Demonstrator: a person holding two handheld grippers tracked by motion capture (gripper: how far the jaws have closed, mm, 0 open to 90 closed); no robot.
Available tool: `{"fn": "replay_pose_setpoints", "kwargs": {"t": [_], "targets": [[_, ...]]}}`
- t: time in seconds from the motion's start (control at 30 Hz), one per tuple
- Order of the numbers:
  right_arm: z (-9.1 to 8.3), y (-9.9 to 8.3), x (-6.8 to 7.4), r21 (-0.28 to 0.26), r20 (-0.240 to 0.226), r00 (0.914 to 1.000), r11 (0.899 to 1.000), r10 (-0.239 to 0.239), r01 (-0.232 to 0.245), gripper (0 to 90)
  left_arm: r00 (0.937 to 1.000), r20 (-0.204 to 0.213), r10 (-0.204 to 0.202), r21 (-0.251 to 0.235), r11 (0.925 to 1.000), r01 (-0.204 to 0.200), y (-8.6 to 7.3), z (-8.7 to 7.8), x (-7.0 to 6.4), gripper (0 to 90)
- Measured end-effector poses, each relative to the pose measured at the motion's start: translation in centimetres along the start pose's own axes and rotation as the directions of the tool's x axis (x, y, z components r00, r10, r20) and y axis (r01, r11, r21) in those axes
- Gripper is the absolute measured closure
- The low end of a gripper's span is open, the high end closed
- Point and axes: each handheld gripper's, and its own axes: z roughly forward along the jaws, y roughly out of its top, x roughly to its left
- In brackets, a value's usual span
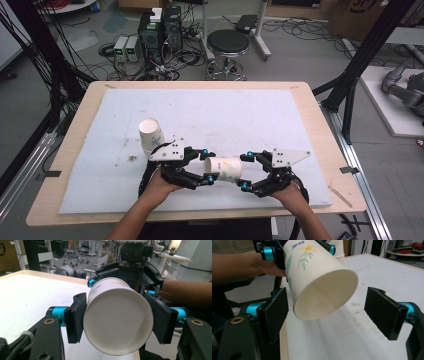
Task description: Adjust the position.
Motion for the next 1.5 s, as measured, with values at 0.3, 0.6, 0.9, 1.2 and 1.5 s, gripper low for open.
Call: {"fn": "replay_pose_setpoints", "kwargs": {"t": [0.3, 0.6, 0.9, 1.2, 1.5], "targets": [[0.7, -0.2, 0.0, -0.011, -0.059, 0.998, 1.0, 0.022, -0.023, 20.1, 0.999, 0.044, 0.011, -0.019, 0.9998, -0.011, 0.1, 0.2, -0.2, 36.4], [0.9, -0.4, -0.3, -0.063, -0.124, 0.9906, 0.996, 0.056, -0.064, 23.9, 0.9982, 0.061, -0.001, -0.058, 0.9983, 0.005, -0.1, 0.2, -0.1, 36.6], [0.8, -0.5, -0.5, -0.092, -0.145, 0.9859, 0.991, 0.084, -0.098, 27.1, 0.9982, 0.059, -0.014, -0.073, 0.9971, 0.018, -0.4, 0.1, 0.1, 35.7], [0.1, -0.2, -0.8, -0.074, -0.129, 0.9884, 0.993, 0.08, -0.09, 27.4, 0.9995, -0.018, -0.026, 0.006, 0.9996, 0.026, 0.1, -0.3, -0.1, 15.0], [-0.5, 1.0, -0.9, 0.013, -0.084, 0.996, 0.999, 0.03, -0.029, 28.0, 0.9985, -0.05, 0.023, 0.101, 0.9947, -0.018, 0.8, -0.8, -0.2, 14.8]]}}
